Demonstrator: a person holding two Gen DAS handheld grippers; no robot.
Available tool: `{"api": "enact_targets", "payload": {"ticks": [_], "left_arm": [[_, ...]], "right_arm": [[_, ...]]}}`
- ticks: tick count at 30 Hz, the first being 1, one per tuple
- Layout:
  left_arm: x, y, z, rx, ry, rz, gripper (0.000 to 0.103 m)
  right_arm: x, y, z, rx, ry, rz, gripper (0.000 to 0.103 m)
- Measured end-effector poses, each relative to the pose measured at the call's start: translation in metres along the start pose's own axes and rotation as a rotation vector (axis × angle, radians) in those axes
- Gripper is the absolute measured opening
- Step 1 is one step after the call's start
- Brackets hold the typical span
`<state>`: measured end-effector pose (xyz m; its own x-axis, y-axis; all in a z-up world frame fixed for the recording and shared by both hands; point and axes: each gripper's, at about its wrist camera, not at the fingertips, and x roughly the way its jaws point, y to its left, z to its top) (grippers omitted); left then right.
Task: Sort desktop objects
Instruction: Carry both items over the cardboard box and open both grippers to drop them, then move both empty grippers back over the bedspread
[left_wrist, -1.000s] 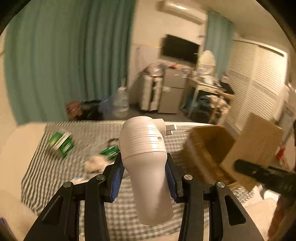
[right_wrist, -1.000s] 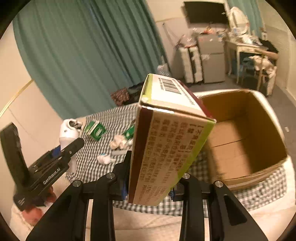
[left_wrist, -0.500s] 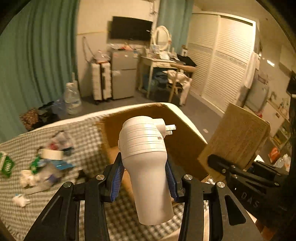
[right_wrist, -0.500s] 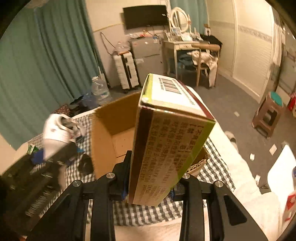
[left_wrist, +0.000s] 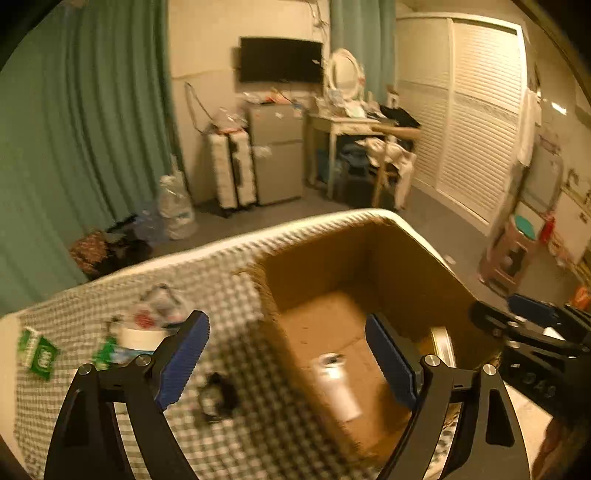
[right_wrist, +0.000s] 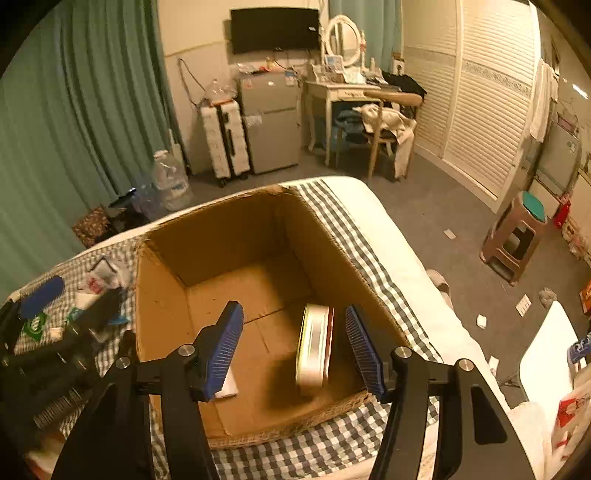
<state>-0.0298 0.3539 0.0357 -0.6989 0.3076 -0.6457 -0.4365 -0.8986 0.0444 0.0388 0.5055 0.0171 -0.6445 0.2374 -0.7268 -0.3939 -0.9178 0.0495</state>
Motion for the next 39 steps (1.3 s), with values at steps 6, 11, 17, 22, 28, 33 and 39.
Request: {"api": "enact_targets", "payload": {"ticks": [6,11,17,22,28,33,39], "left_arm": [[-0.07,0.064,-0.011,0.017,-0.074,0.15,0.095],[-0.12,0.138,-0.038,-0.07,-0.087,0.246,0.1],[-0.133,0.222,-0.083,-0.194,-0.04,0.372,0.103],[-0.113,0.269,-0.134,-0.198,-0.008,0.433,0.103],[-0.065,0.32,-0.192,-0.283,0.067,0.467,0.103],[-0.027,0.333,-0.217,-0.258,0.103,0.447,0.103],[0.012,0.364,-0.231,-0.352,0.192,0.397,0.103]], "right_arm": [[-0.055,0.049,-0.006,-0.054,-0.062,0.063,0.058],[-0.091,0.114,-0.015,-0.118,-0.119,0.228,0.07],[-0.088,0.182,-0.054,-0.145,-0.075,0.35,0.074],[-0.055,0.222,-0.085,-0.192,-0.043,0.312,0.074],[-0.005,0.244,-0.106,-0.205,-0.02,0.259,0.075],[0.03,0.261,-0.111,-0.241,0.033,0.234,0.075],[0.059,0.27,-0.111,-0.243,0.055,0.193,0.075]]}}
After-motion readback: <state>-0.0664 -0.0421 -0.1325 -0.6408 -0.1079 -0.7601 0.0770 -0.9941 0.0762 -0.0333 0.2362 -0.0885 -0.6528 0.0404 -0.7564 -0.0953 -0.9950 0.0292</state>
